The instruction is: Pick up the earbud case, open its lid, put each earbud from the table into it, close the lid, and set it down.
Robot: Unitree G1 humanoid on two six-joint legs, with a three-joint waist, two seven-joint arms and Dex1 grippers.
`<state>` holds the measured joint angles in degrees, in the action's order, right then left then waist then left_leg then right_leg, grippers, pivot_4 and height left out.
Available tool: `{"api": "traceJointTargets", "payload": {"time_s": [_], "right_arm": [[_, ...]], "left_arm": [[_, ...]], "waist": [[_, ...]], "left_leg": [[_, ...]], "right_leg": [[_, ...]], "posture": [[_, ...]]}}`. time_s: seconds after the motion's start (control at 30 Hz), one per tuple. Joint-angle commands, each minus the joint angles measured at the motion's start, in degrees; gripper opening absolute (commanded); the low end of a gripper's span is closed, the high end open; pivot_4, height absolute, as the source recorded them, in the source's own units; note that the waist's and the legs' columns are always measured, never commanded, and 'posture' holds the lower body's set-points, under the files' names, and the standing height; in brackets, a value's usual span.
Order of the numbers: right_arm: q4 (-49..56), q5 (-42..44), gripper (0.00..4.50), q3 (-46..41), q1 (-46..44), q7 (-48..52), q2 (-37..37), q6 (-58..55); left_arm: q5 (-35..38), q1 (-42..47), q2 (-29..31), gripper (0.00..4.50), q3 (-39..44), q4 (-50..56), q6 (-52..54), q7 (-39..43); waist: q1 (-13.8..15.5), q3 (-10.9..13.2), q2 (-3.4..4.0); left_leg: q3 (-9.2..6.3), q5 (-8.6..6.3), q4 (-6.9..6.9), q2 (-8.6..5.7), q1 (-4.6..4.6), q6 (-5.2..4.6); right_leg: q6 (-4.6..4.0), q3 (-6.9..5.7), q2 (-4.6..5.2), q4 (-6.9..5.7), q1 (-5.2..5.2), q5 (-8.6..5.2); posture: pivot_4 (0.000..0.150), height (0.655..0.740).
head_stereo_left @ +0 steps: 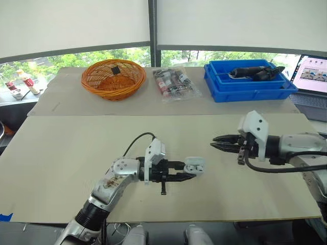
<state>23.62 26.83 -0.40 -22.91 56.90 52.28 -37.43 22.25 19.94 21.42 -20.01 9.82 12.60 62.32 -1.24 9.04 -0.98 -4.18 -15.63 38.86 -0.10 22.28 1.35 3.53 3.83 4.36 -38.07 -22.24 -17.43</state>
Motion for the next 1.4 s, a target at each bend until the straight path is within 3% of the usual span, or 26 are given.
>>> {"api": "traceJointTargets", "payload": {"time_s": [0.03, 0.33, 0.6, 0.77, 0.9, 1.17, 1.4], "right_arm": [[2.3, 3.6, 0.0, 2.2, -3.7, 2.9, -0.4, -2.9], [8.3, 12.5, 0.0, 1.1, -2.5, 7.5, 4.0, -10.9], [11.7, 16.0, 0.0, -2.2, 3.2, 5.2, 5.9, -13.0], [13.3, 16.1, 0.0, -7.5, 6.1, -0.5, 4.4, -12.1], [14.5, 8.4, 0.0, -6.9, 10.9, -3.1, 4.4, -4.7], [14.7, 0.7, 0.0, -4.6, 15.0, -3.2, 4.4, 4.1], [13.3, -0.5, 0.0, -4.7, 14.8, -2.1, 4.5, 5.5]], "left_arm": [[-0.2, 1.1, -0.8, 0.61, -0.3, -0.3, -1.6, 1.2], [-2.2, 2.5, -3.0, 0.61, 1.1, -3.4, -2.9, -0.9], [-1.4, 3.5, -4.2, 0.61, 2.3, -4.2, -0.3, -2.3], [5.1, 7.0, -3.9, 0.61, 3.7, -4.9, 22.1, -6.3], [9.4, 12.6, -6.1, 0.61, 5.9, -11.2, 39.0, -10.3], [8.4, 17.0, -6.5, 0.61, 6.4, -20.1, 47.2, -11.6], [7.2, 12.6, 1.5, 3.89, 5.6, -13.0, 47.6, -10.6]], "waist": [[0.2, 0.0, 0.0], [1.0, 0.0, -0.01], [1.0, 0.0, -0.01], [1.1, 0.0, -0.02], [1.2, 0.0, -0.03], [0.2, 0.0, -0.03], [0.2, 0.0, -0.02]], "left_leg": [[-0.01, 0.0, 0.01, -0.01, 0.01, 0.0], [-0.18, 0.0, 0.13, -0.05, 0.05, 0.0], [-0.15, 0.0, 0.13, -0.04, 0.04, 0.0], [-0.17, 0.0, 0.14, -0.04, 0.05, 0.0], [-0.14, 0.0, 0.16, -0.07, 0.05, -0.01], [-0.12, 0.0, 0.15, -0.05, 0.03, 0.0], [-0.21, 0.01, 0.11, -0.03, -0.02, 0.01]], "right_leg": [[0.0, 0.0, 0.01, 0.0, -0.01, 0.0], [0.01, -0.04, 0.05, 0.0, 0.03, 0.0], [0.01, -0.05, 0.05, -0.02, 0.03, 0.0], [0.01, -0.05, 0.03, -0.03, 0.04, 0.0], [0.02, -0.11, 0.03, -0.05, 0.05, 0.0], [0.01, -0.09, 0.01, -0.06, 0.03, 0.0], [0.01, -0.05, 0.02, -0.06, 0.05, 0.0]], "posture": [[0.15, 0.74], [0.15, 0.74], [0.15, 0.74], [0.15, 0.74], [0.15, 0.74], [0.15, 0.74], [0.15, 0.74]]}}
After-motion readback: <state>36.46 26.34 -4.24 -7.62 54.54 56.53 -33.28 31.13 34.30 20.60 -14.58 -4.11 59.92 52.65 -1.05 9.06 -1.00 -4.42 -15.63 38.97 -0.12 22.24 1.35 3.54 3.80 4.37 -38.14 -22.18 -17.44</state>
